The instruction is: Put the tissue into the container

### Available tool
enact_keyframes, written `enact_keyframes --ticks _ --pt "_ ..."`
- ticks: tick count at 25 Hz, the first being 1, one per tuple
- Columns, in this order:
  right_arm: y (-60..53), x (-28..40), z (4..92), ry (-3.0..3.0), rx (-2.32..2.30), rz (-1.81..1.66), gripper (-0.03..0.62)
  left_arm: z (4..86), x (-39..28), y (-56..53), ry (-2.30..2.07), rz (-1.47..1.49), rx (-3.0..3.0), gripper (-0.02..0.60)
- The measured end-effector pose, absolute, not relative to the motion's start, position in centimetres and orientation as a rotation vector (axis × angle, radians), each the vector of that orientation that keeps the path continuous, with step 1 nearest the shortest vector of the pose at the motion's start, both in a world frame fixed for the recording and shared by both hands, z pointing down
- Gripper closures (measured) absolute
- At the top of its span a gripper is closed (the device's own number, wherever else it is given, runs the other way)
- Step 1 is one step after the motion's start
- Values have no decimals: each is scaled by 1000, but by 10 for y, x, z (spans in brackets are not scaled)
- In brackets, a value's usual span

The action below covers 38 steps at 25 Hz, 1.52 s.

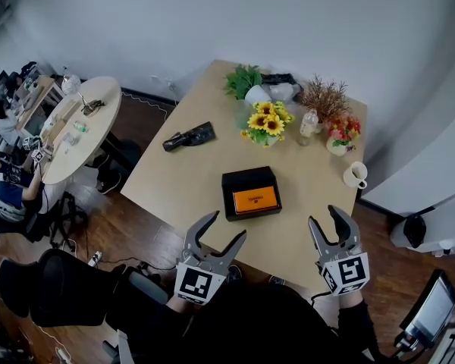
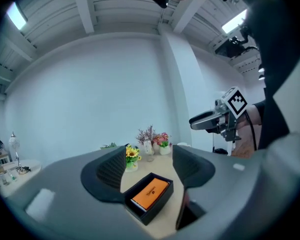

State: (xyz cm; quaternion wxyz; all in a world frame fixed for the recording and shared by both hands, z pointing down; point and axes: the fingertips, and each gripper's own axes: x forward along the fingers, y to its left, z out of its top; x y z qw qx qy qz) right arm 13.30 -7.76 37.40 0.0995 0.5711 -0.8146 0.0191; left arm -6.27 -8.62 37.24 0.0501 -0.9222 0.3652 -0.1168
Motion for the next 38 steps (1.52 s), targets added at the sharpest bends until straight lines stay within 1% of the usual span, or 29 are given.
enact_keyframes --ticks 5,10,12,14,17,19,25,30,38 --pt "-71 124 354 -2474 1746 -65 425 355 -50 -81 1059 -252 -2787 305" --pt "-61 118 346 -2498 1778 -183 499 348 -39 -66 999 -200 -2785 310" --pt "-58 120 341 -2503 1819 -203 540 348 -36 -61 981 -190 -2784 316" --pt "-55 123 333 -2495 1848 -254 594 344 -37 -58 977 -159 -2783 330" --pt "-52 122 322 -2501 1860 -316 594 336 -41 -57 1029 -50 -2811 355" --pt "-50 119 319 -2517 1852 -329 594 335 -42 -58 1044 -39 -2809 371" --pt "-47 108 317 -2510 1825 -381 594 335 -42 -58 1039 -43 -2804 374" --pt "-46 106 317 -2521 1842 -367 594 333 -45 -59 1072 14 -2832 377" --pt "-46 102 326 -2521 1819 -319 594 337 -46 -59 1085 24 -2863 380"
